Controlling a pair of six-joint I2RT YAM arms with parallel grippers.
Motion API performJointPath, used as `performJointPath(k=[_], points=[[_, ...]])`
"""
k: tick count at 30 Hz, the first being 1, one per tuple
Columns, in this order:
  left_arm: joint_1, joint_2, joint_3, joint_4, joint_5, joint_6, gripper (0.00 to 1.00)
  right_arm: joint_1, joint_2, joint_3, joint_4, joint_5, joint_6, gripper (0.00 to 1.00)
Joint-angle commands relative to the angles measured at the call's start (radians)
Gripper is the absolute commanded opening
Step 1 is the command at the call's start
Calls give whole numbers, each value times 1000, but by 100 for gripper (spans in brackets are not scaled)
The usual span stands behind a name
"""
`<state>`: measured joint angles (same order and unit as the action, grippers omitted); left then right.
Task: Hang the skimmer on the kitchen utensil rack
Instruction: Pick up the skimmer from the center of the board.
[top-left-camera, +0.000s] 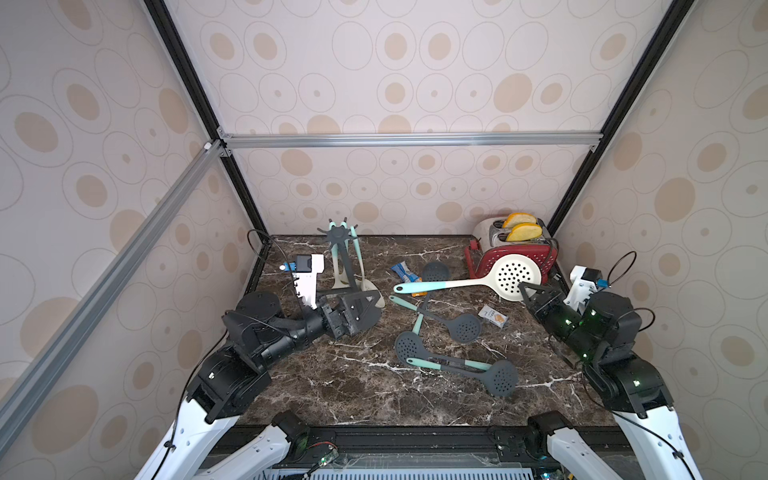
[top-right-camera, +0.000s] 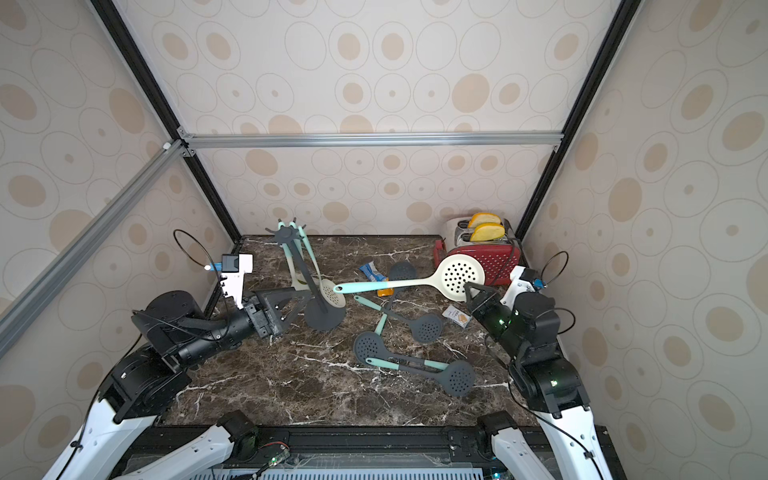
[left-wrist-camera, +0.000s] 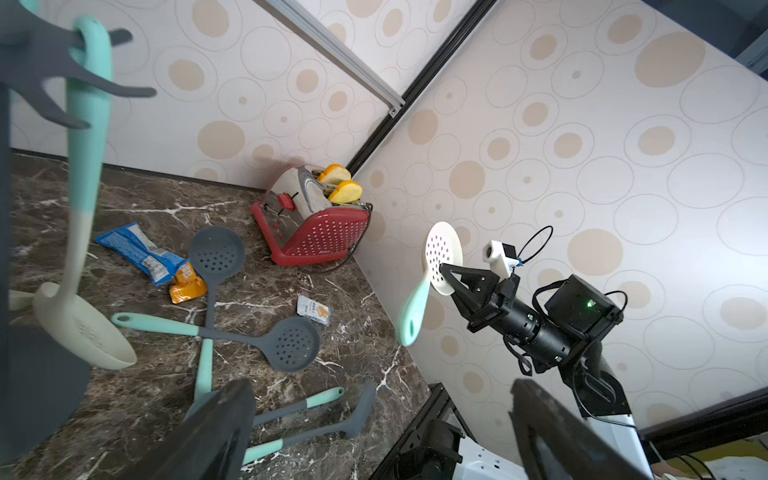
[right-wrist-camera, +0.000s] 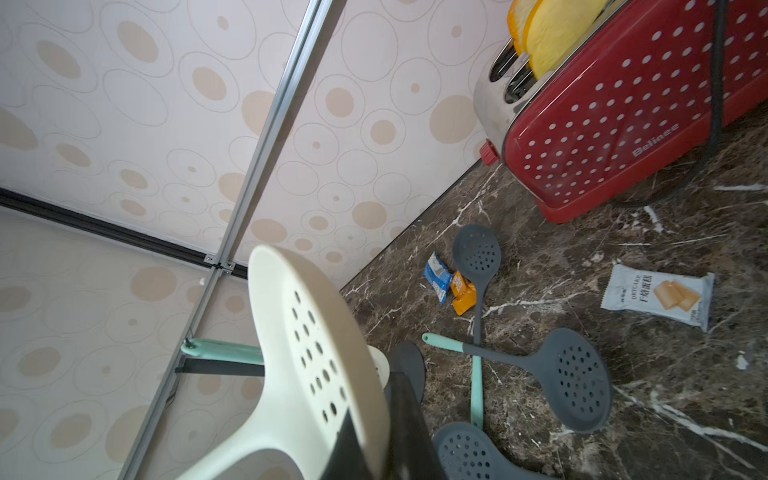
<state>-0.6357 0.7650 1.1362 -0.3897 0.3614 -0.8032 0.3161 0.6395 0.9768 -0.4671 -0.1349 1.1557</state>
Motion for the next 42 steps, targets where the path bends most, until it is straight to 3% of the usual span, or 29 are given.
performJointPath(k=[1, 5, 21, 33, 39, 42], points=[[-4, 21, -12, 104, 56, -58, 96, 6, -6, -14, 94, -68, 45, 0], [-4, 47, 5, 133, 76, -61, 83, 15, 7, -9, 130, -95, 38, 0], [-4, 81, -27, 199, 146, -86, 47, 80, 41, 11, 149, -71, 16, 0], [-4, 49, -78, 193, 216, -96, 38, 99, 52, 8, 129, -30, 12, 0], [-4, 56, -73, 191, 229, -90, 23, 120, 58, 9, 126, -14, 1, 0], [-4, 63, -65, 189, 229, -87, 8, 129, 61, 9, 126, -5, -1, 0]])
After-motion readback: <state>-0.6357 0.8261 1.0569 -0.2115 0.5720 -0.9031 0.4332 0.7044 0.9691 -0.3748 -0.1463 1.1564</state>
